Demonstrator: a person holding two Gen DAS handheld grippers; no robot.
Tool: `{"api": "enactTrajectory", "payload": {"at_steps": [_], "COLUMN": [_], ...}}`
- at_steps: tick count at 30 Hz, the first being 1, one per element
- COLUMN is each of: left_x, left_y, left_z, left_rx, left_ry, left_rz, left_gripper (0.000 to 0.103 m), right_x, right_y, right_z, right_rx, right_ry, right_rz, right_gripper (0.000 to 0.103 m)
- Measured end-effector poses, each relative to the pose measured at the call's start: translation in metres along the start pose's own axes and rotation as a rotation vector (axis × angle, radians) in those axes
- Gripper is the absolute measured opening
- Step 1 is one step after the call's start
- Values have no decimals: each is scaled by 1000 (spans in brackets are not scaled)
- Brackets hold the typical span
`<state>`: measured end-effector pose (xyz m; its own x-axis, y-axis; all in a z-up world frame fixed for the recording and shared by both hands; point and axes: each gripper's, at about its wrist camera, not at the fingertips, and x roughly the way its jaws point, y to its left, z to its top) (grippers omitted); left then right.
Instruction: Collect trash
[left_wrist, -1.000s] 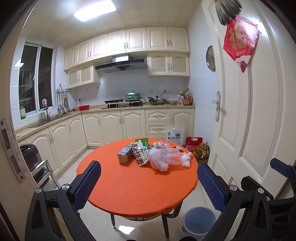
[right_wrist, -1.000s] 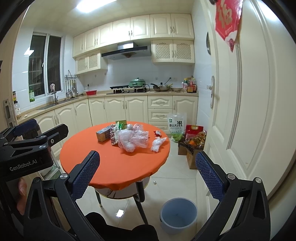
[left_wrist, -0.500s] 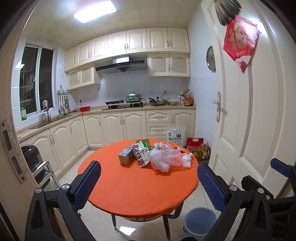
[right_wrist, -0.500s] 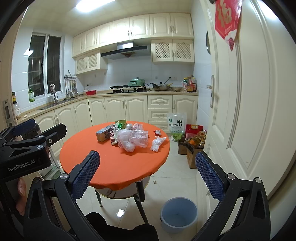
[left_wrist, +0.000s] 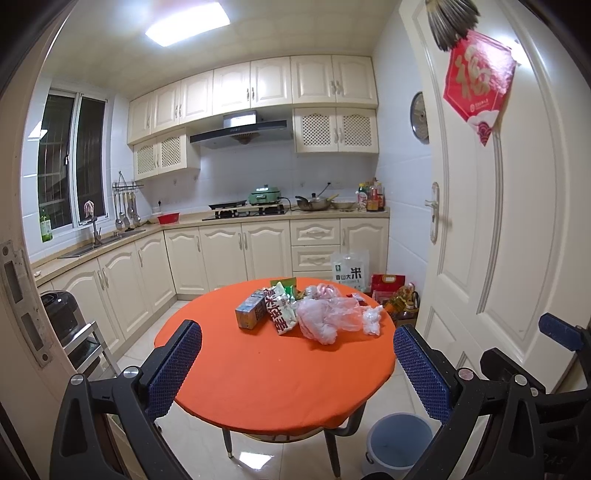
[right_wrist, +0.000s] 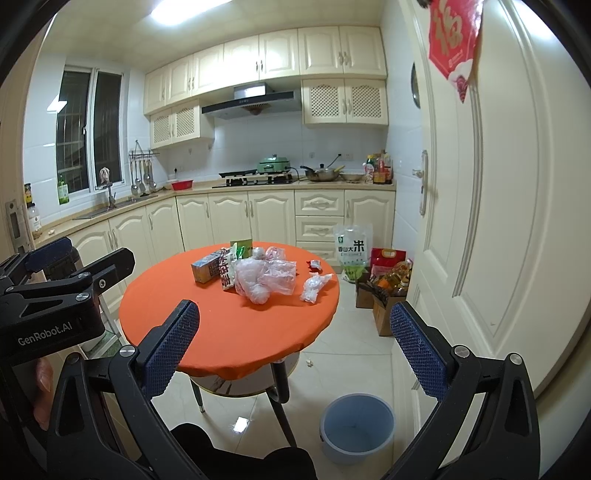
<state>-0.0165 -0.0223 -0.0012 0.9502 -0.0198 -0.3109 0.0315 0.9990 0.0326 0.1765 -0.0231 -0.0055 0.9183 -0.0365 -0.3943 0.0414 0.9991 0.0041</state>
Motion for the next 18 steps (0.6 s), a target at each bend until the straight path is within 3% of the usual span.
{"api": "enactTrajectory", "payload": {"at_steps": [18], "left_x": [36], "left_y": [9], "left_z": [22], "left_rx": [11], "left_ry": [44], "left_rz": [-2], "left_gripper": [102], "right_x": [21], "right_y": [-13], "right_z": [23], "right_rx": [25], "right_ry": [28], "right_rz": [-7], "right_gripper": [103]}}
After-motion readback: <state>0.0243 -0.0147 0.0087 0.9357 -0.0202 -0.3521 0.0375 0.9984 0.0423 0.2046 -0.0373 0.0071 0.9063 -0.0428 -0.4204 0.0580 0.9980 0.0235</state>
